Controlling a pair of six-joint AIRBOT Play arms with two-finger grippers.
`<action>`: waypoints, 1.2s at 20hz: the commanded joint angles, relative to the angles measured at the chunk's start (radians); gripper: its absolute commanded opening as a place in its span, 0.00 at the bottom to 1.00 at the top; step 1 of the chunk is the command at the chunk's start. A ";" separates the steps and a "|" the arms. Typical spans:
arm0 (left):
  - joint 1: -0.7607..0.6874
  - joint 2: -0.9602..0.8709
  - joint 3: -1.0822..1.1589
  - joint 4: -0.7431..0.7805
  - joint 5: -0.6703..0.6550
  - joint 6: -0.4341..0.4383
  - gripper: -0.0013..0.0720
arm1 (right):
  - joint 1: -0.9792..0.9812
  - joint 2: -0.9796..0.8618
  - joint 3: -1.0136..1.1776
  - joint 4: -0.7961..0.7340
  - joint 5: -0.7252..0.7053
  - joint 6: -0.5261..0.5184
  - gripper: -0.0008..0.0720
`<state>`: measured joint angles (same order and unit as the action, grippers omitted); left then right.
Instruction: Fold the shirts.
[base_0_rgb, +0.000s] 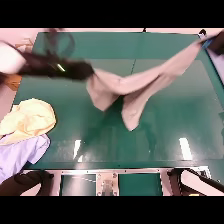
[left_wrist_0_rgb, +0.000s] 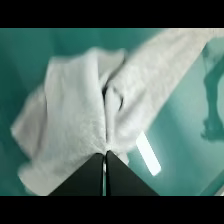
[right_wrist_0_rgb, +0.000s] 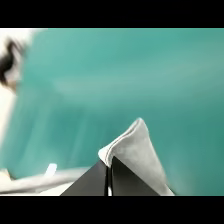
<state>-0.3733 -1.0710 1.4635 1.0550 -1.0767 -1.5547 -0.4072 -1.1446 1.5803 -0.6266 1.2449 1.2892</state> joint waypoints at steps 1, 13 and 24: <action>0.017 0.041 0.402 0.081 -0.160 -0.016 0.04 | -0.008 0.145 0.256 0.057 -0.047 0.000 0.03; 0.017 0.090 0.628 0.212 -0.237 -0.042 0.04 | -0.008 0.253 0.462 -0.029 -0.307 -0.019 0.03; 0.113 -0.591 0.451 0.182 -0.191 0.131 0.04 | 0.149 -0.325 0.266 -0.135 -0.264 -0.014 0.03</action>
<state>-0.2756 -1.4303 1.9274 1.2949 -1.2858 -1.5070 -0.2993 -1.3071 1.9171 -0.7181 0.9752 1.2713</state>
